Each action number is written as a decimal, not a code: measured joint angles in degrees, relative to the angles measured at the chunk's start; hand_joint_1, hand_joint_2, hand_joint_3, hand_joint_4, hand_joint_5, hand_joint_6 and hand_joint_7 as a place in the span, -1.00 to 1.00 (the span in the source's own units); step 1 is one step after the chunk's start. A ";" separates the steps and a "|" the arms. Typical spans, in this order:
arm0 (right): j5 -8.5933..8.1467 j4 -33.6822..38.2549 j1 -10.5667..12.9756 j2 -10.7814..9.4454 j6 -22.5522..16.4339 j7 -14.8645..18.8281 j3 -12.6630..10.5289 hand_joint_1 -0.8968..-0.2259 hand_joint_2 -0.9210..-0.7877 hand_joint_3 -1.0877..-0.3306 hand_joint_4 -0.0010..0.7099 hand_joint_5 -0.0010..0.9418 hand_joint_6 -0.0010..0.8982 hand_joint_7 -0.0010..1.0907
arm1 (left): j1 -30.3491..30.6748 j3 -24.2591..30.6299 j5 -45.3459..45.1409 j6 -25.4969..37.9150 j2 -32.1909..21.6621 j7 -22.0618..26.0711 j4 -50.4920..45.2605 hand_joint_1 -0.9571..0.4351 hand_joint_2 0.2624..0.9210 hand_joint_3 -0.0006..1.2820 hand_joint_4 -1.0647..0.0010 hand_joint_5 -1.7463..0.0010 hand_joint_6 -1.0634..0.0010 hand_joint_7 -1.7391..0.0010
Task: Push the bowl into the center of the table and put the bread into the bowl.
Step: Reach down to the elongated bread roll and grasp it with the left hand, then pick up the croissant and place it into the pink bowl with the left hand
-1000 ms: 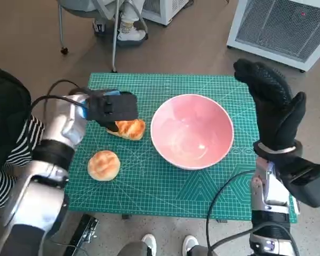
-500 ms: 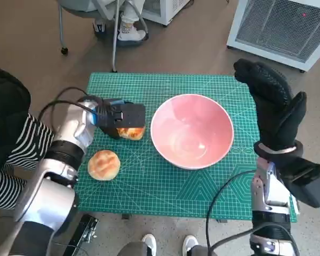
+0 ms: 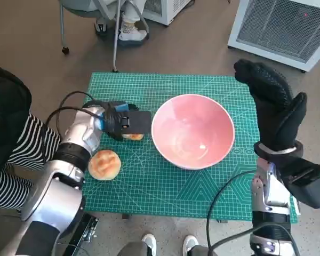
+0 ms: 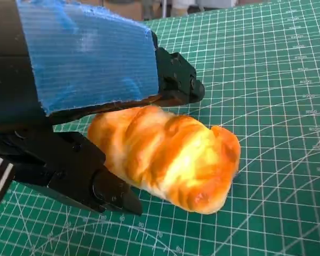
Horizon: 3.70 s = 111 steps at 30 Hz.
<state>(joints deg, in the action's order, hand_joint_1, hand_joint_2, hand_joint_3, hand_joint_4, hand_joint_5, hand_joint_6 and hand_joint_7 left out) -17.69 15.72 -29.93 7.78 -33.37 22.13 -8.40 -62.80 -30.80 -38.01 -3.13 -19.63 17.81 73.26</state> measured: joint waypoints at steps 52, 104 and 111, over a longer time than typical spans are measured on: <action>-0.12 -2.23 1.93 0.07 0.21 0.03 0.07 -0.41 -1.00 -0.01 -0.40 -0.99 -0.71 -0.29 | 3.78 13.46 7.77 -16.39 -11.31 -14.11 -28.24 0.90 1.00 -0.86 -0.24 -0.42 -0.11 0.07; 0.03 -3.91 4.39 0.81 0.53 -0.49 -0.39 -0.41 -1.00 -0.05 -0.44 -1.00 -0.75 -0.24 | 6.71 3.04 3.41 -20.17 5.94 -5.94 -27.34 -0.01 0.71 -0.98 0.44 0.95 0.46 0.75; 0.14 -4.68 4.93 0.82 0.53 -0.91 -0.40 -0.38 -1.00 -0.09 -0.45 -1.00 -0.76 -0.24 | 6.36 2.45 2.78 -21.96 5.54 -4.84 -23.29 -0.20 0.70 -0.99 0.86 1.00 0.70 0.92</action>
<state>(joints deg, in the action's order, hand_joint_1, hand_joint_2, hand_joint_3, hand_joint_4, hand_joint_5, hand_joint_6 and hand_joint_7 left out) -17.55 11.04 -25.00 8.61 -32.84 21.23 -8.80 -56.43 -28.36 -35.23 -25.09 -14.09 12.97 49.97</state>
